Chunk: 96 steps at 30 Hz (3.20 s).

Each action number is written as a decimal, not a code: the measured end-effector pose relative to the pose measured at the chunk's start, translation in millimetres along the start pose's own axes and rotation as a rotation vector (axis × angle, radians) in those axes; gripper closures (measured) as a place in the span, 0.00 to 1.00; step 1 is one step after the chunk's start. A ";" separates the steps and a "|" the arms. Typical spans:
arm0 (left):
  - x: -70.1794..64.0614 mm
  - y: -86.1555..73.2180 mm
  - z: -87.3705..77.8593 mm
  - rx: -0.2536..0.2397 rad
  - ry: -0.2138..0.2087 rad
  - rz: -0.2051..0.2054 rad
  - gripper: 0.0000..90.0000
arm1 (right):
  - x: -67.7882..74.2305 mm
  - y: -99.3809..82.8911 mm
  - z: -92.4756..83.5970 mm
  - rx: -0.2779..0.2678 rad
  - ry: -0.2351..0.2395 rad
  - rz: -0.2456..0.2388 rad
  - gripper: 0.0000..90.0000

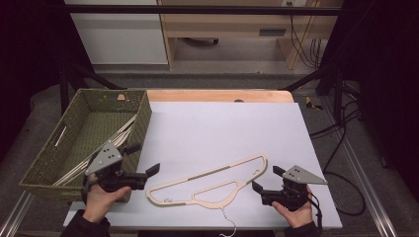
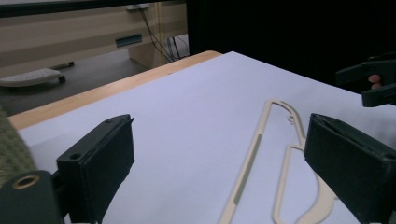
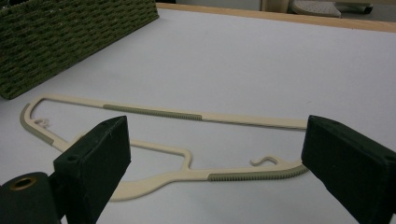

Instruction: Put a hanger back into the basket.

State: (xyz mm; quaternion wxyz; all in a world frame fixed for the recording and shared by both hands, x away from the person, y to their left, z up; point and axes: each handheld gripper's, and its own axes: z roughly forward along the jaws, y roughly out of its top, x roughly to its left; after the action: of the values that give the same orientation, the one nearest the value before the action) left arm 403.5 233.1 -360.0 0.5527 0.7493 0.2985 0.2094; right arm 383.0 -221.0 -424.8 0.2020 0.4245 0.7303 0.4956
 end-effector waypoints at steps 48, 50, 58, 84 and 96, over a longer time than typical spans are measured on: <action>-25.1 -74.4 47.6 0.170 -0.065 -0.027 0.08 | 99.1 -48.1 55.1 0.356 0.064 -0.135 0.77; -25.4 -74.9 48.3 0.174 -0.067 -0.028 0.08 | 101.6 -47.4 55.2 0.369 0.043 -0.137 0.81; -24.7 -77.1 50.1 0.188 -0.070 -0.034 0.08 | 91.5 -44.4 54.6 0.396 0.057 -0.050 0.98; -36.6 -73.6 55.5 0.208 -0.108 -0.010 0.08 | 61.6 -44.3 43.9 0.398 -0.008 -0.044 0.99; -66.6 -54.6 79.0 0.272 -0.175 0.076 0.08 | 67.2 -19.7 40.6 0.392 0.016 -0.055 1.00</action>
State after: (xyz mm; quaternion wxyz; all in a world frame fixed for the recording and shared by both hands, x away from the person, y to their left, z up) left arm 393.7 143.9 -434.7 0.4617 0.8434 0.2465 0.1217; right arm 366.3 -146.3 -451.3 0.1231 0.4315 0.8257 0.3418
